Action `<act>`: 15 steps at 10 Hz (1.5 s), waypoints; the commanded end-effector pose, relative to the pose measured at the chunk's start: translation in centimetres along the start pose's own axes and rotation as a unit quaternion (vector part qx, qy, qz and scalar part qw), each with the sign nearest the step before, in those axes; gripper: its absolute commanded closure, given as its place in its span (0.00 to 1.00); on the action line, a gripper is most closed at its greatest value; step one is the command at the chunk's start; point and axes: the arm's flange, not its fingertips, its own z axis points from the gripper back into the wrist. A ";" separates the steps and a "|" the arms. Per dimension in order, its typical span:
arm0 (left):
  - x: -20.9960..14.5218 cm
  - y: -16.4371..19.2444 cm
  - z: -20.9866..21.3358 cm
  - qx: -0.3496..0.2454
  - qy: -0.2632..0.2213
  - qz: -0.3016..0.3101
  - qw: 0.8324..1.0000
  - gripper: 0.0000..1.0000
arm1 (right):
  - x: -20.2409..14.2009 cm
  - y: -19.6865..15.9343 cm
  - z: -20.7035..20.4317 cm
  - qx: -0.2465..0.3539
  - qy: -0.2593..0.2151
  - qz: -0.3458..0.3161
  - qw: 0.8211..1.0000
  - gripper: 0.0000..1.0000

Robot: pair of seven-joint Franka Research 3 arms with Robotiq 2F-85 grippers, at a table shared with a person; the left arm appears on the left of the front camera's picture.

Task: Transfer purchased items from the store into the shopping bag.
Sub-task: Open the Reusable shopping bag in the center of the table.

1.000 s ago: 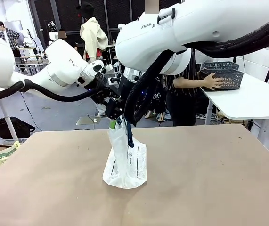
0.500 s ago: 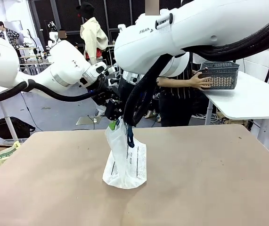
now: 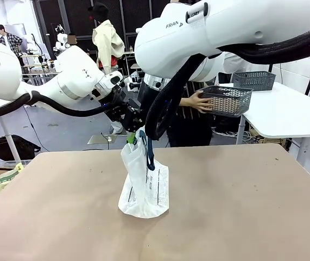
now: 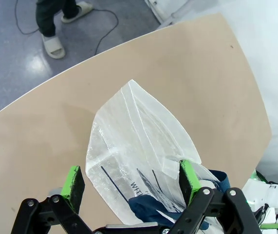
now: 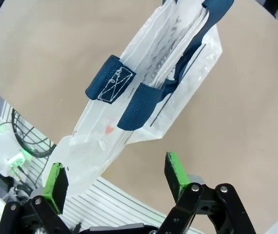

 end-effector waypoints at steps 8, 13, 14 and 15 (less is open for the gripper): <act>0.2 0.0 -0.2 0.004 0.018 0.002 1.000 0.47 | 0.4 -0.5 -3.5 -0.031 0.011 -0.017 0.999 0.46; 0.2 0.0 -0.3 0.009 0.031 0.004 0.999 1.00 | 0.4 -0.5 -3.7 -0.036 0.013 -0.019 0.999 1.00; 0.3 -0.1 -0.3 0.011 0.033 0.005 0.999 1.00 | 0.3 -0.5 -3.7 -0.037 0.014 -0.019 0.999 1.00; 0.3 0.0 -0.3 0.014 0.035 0.007 0.999 1.00 | 0.3 -0.5 -3.7 -0.038 0.015 -0.020 0.999 1.00</act>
